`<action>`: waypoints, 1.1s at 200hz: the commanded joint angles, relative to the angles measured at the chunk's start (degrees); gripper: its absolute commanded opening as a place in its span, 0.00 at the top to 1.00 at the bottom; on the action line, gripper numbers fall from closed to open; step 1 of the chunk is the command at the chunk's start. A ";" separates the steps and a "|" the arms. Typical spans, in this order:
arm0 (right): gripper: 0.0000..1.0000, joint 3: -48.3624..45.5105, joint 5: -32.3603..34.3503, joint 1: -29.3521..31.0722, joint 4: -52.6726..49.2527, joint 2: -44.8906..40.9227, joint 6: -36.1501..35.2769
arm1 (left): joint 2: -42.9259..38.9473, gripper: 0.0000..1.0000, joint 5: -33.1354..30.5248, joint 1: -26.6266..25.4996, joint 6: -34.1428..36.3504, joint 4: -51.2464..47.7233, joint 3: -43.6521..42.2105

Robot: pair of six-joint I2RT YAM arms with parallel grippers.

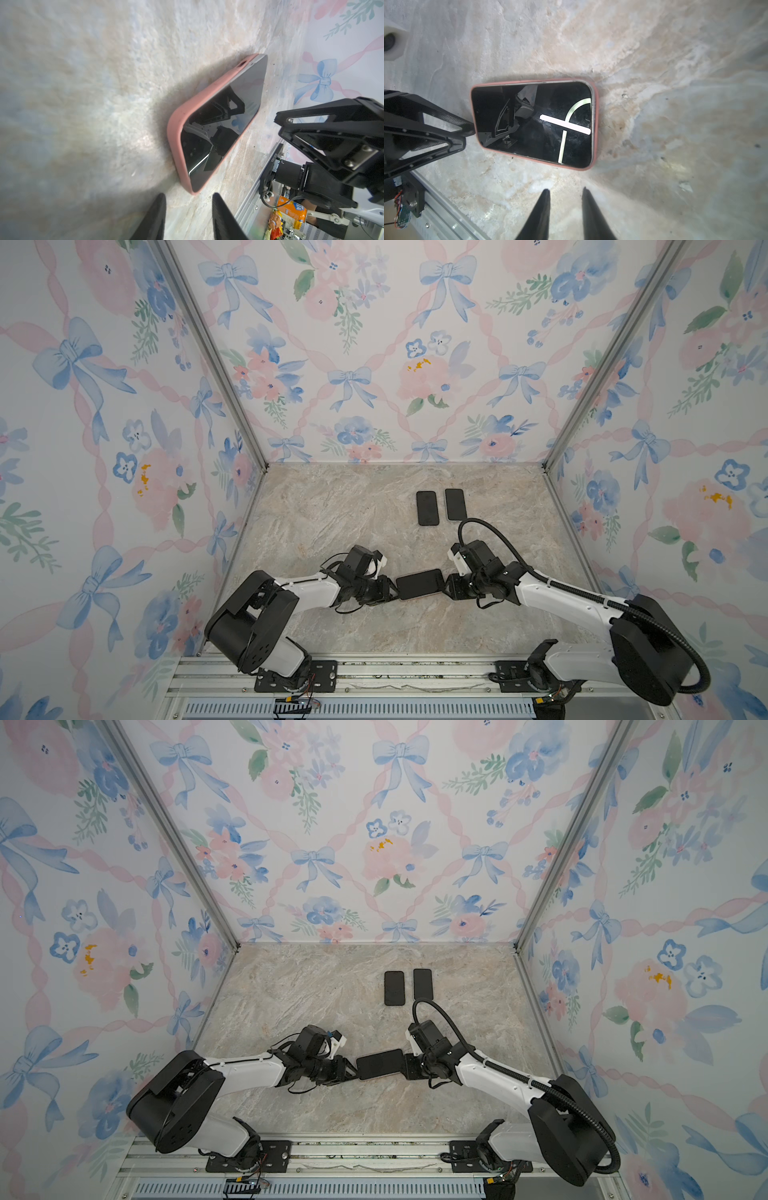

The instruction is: Put the phone into the phone case

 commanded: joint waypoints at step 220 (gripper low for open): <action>0.43 16.64 -13.76 -5.80 0.05 25.18 -14.74 | 9.82 0.57 -5.39 -5.77 -2.69 4.66 3.31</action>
